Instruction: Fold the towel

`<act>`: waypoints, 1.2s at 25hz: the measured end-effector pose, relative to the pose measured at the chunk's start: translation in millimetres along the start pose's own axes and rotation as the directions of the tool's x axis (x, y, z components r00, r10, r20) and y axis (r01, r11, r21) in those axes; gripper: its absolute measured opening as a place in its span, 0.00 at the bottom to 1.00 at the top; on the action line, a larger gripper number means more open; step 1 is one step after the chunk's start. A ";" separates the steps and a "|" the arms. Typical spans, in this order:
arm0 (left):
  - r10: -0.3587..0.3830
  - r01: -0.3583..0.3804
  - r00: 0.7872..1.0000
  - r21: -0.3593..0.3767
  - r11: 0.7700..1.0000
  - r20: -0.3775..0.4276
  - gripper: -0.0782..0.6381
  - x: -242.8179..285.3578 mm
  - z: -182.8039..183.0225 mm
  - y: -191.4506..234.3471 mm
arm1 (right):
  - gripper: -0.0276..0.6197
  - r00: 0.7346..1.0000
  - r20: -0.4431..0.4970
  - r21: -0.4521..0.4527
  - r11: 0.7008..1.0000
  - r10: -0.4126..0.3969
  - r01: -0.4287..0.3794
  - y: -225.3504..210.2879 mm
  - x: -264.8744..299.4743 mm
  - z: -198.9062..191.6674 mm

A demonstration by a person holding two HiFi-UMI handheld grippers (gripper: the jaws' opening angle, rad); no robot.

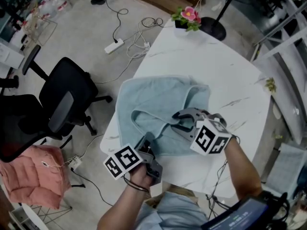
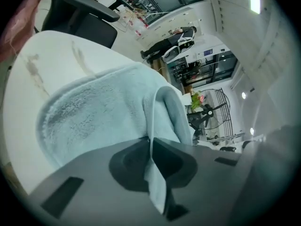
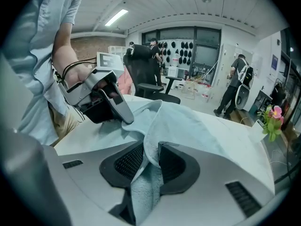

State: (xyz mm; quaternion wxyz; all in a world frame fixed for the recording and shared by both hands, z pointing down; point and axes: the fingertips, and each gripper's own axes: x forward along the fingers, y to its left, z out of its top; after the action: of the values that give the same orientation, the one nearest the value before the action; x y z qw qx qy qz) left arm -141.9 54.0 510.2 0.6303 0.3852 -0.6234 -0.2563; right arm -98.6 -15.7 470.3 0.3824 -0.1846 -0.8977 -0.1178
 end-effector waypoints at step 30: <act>-0.093 0.116 0.992 0.333 0.936 -0.085 0.13 -90.5 -0.7 -42.8 | 0.08 0.966 0.099 -0.031 0.969 -0.240 0.244 -88.7 -51.7 67.6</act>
State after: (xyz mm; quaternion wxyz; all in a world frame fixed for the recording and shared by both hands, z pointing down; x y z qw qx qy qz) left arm -142.7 102.3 422.6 0.5615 0.5285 -0.6148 -0.1658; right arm -146.4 -84.5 380.4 0.3181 -0.0872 -0.9278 -0.1742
